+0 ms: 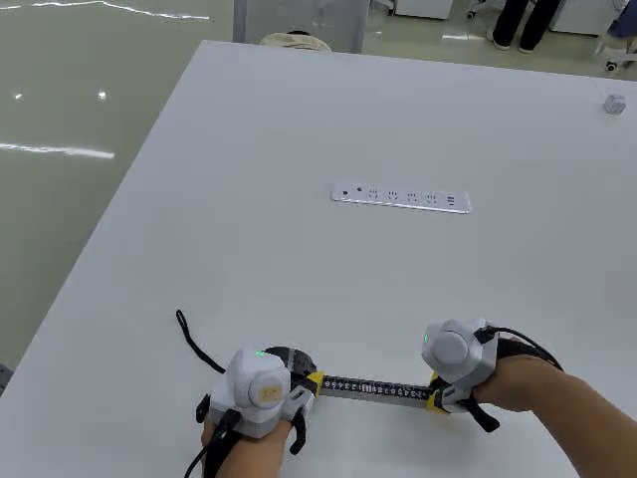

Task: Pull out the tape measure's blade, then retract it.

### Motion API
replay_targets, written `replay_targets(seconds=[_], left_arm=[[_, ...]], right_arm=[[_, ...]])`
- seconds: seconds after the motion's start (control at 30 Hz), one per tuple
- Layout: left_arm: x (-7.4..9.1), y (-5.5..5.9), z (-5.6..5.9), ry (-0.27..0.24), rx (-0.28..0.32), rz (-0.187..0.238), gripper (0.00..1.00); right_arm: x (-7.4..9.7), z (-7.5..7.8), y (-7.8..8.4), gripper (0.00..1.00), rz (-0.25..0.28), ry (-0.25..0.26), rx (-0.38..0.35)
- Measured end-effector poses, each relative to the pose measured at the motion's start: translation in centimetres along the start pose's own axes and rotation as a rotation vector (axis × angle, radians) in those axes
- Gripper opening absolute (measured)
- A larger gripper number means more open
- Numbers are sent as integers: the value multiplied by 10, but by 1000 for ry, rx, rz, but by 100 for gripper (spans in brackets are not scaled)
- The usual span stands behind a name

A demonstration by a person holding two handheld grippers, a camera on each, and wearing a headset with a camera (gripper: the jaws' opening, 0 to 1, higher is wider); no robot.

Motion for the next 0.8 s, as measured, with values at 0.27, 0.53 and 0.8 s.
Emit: replay_targets(seconds=[0.27,0.53,0.8], left_arm=[[1,0,0,2,2,-2,60],[0,1,0,6,4,-5,60],[-1,1,-1,8,7,-6,60]], right_arm=[[-2,0,-4,15,2,1,6],[-2,-2,-8,15,0,-1,11],[-4,-1,-12,15,5,-2,13]])
Point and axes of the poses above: the centre of the closed fingertips' face, and the gripper's own axes: x roughly backward along the fingers, z roughly to its right, y roughly out of its underside, the point moved 4 cm from there along x, roughly backward along the fingers, and after that the axes turned 1 degree about -y, right-handed, at the moved point
